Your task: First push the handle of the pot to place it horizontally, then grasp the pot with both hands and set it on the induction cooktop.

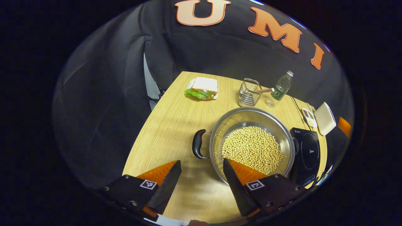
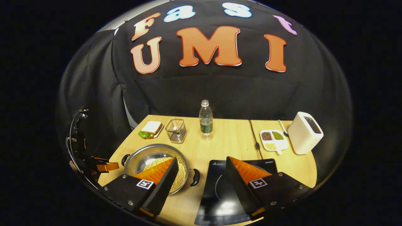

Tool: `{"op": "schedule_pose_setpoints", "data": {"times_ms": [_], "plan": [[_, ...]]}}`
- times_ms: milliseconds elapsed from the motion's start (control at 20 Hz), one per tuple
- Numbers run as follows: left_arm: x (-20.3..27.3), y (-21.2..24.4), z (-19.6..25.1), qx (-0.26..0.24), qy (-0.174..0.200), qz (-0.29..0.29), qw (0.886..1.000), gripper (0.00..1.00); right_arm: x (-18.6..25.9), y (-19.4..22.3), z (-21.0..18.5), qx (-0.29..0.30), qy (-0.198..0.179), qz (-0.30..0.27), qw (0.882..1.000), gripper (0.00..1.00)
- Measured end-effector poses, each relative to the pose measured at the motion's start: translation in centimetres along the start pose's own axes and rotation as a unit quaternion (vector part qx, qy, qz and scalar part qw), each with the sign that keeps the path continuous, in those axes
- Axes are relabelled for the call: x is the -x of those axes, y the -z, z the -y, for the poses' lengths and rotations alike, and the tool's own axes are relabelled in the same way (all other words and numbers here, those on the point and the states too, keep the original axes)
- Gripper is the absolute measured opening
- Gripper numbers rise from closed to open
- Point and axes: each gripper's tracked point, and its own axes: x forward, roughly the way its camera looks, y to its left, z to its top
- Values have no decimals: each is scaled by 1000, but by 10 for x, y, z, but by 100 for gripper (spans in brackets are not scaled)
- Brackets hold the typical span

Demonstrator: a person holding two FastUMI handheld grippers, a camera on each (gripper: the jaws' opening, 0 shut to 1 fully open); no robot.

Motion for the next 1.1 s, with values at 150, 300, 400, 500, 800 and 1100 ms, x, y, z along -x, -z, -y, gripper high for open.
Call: {"op": "schedule_pose_setpoints", "data": {"times_ms": [150,300,400,500,800,1100], "plan": [[-10,-13,-12,-19,4,20,1000,87,-25,31,-17,4,4,-48,999,94],[-20,-23,-15,-34,20,33,999,87,-45,63,-32,2,9,-92,996,94],[-33,-26,-12,-34,33,34,998,87,-59,81,-37,1,14,-117,993,93],[-46,-25,-8,-35,43,30,998,87,-72,95,-36,5,24,-140,990,93],[-82,-26,-9,-41,55,19,997,87,-106,123,-35,2,46,-184,982,86],[-107,-19,3,-28,77,9,997,87,-125,141,-31,-18,58,-213,975,80]]}}
